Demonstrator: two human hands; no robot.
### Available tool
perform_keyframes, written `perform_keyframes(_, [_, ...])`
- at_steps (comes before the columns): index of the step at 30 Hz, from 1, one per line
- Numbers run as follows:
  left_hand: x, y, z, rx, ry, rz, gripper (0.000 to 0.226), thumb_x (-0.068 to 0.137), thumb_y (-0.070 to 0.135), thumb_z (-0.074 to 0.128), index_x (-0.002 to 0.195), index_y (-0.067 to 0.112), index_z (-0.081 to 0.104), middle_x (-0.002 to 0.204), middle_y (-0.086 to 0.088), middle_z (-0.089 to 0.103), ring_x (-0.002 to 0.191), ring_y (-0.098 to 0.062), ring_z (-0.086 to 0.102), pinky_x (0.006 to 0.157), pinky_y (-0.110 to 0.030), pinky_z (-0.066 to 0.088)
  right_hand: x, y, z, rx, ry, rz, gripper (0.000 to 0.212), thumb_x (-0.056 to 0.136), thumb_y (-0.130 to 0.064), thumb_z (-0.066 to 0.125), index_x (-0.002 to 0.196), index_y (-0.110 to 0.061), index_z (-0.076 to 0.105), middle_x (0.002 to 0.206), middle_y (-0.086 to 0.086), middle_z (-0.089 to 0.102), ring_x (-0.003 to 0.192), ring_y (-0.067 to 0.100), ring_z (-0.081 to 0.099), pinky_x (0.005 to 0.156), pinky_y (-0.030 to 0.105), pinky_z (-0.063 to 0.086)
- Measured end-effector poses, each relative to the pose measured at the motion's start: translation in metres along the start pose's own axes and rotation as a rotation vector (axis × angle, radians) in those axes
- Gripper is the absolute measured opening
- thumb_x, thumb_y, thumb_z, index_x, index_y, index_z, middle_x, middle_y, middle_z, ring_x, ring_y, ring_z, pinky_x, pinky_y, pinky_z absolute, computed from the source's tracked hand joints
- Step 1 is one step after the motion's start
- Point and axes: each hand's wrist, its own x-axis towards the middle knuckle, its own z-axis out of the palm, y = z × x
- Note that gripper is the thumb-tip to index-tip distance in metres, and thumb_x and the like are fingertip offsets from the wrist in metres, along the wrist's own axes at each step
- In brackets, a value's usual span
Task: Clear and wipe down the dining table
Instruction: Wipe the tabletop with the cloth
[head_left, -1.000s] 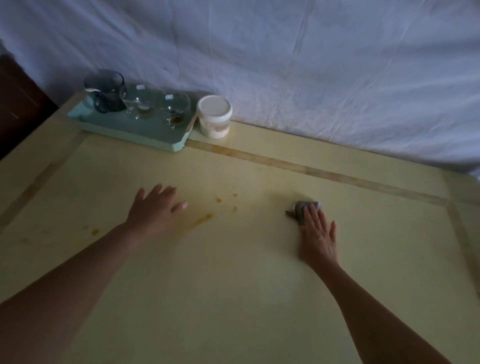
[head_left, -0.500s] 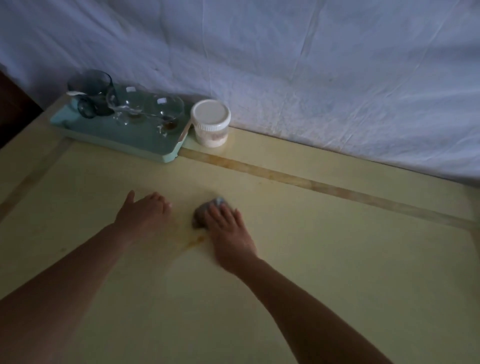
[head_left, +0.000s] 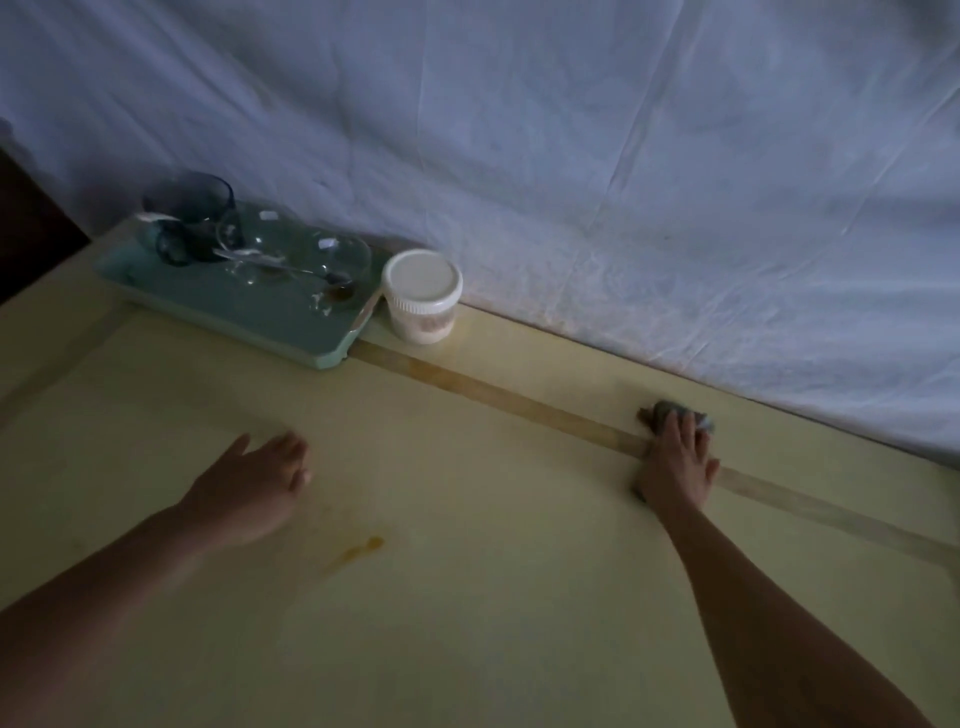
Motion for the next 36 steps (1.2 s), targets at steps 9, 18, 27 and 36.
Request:
perform_keyframes(9, [0.000,0.008,-0.005,0.058,0.008,-0.015,0.052,0.101,0.031,0.020,0.149,0.012,0.015,0.159,-0.001,0.013,0.146,-0.007,0.011,0.118,-0.037,0.009,-0.097,-0.177,0.071,-0.058,-0.213,-0.896,0.068,0.091,-0.009,0.038,0.149,-0.025,0.007,0.159,-0.004,-0.001,0.146,0.021,-0.009,0.116,0.044,-0.009])
perform_keyframes(18, [0.007,0.003,-0.021,0.018,-0.001,-0.025,0.048,0.101,0.025,0.021,0.148,0.014,0.021,0.156,-0.001,0.024,0.143,-0.011,0.025,0.119,-0.039,0.006,0.010,-0.066,0.029,-0.021,-0.044,-0.479,0.078,0.077,0.006,0.042,0.142,-0.032,0.022,0.156,-0.007,0.008,0.146,0.017,-0.001,0.111,0.059,0.009])
perform_keyframes(27, [0.042,0.008,-0.005,-0.068,0.094,-0.004,0.056,0.101,0.030,0.016,0.151,0.009,0.003,0.160,-0.007,0.000,0.148,-0.016,0.003,0.119,-0.038,0.006,0.047,-0.026,0.016,-0.002,0.148,-0.046,0.058,0.080,-0.003,0.037,0.136,-0.016,0.035,0.150,0.004,0.030,0.140,0.027,0.020,0.112,0.046,0.019])
perform_keyframes(36, [0.042,0.005,0.000,-0.145,0.094,0.024,0.056,0.101,0.030,0.014,0.151,0.010,-0.003,0.160,-0.006,-0.007,0.148,-0.015,-0.004,0.119,-0.034,0.002,0.037,-0.183,0.062,-0.032,-0.030,-0.587,0.065,0.086,-0.006,0.041,0.146,-0.013,0.020,0.157,0.005,0.015,0.145,0.027,0.006,0.118,0.041,0.009])
